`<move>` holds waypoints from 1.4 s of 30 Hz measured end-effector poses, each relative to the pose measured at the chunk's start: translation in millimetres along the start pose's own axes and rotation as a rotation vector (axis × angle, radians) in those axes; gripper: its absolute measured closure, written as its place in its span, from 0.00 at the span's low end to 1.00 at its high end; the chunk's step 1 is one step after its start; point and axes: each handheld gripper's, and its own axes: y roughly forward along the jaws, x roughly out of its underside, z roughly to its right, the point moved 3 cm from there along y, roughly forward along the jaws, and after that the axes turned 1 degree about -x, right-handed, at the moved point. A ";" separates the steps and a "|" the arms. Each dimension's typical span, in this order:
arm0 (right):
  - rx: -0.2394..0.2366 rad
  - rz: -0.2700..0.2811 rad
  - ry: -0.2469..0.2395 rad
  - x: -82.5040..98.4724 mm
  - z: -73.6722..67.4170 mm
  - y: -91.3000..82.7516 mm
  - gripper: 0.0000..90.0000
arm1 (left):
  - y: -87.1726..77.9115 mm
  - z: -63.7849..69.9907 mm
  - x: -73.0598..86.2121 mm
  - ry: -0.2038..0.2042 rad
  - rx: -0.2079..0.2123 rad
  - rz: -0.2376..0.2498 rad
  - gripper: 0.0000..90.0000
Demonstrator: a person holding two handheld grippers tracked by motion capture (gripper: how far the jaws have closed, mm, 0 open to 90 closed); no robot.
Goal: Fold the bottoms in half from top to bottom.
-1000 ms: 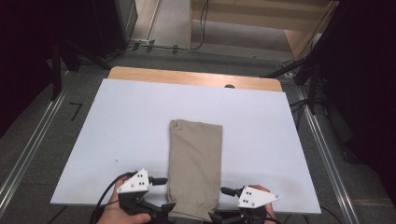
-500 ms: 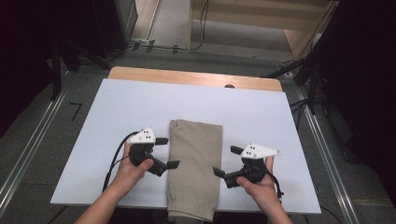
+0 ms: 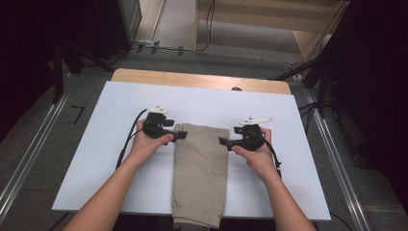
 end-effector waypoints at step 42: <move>0.065 0.009 -0.027 -90.4 46.8 34.3 0.96 | 7.9 -44.3 -90.0 0.071 -0.108 0.044 0.95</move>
